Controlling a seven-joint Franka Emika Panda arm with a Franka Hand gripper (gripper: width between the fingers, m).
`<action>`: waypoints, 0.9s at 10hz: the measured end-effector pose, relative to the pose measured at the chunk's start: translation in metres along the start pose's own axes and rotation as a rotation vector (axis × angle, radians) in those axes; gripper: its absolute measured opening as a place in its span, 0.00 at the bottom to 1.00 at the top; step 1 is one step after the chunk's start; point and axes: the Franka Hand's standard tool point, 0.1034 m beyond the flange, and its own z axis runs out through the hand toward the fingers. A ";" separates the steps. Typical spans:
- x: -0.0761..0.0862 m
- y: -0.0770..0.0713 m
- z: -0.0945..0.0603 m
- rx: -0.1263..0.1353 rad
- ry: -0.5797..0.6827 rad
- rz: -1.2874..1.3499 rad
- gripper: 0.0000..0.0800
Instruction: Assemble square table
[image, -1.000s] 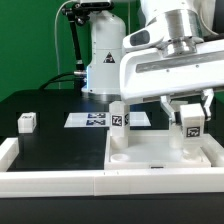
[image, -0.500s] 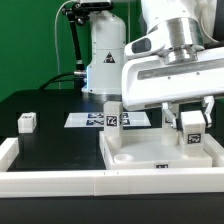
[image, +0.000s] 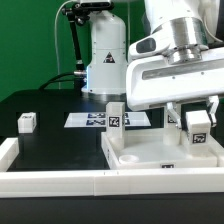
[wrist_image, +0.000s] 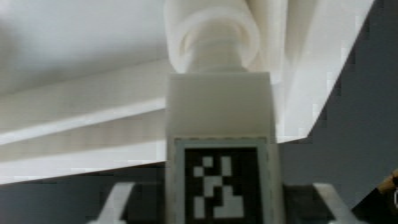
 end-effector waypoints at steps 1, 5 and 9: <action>0.000 0.000 0.000 0.003 -0.011 0.001 0.36; -0.005 0.002 -0.003 -0.011 0.032 0.020 0.36; -0.009 -0.004 -0.005 -0.011 0.044 0.075 0.36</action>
Offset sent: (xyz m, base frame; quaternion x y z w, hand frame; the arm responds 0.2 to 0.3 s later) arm 0.0000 0.0000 0.0000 0.0000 0.0000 0.0000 1.0000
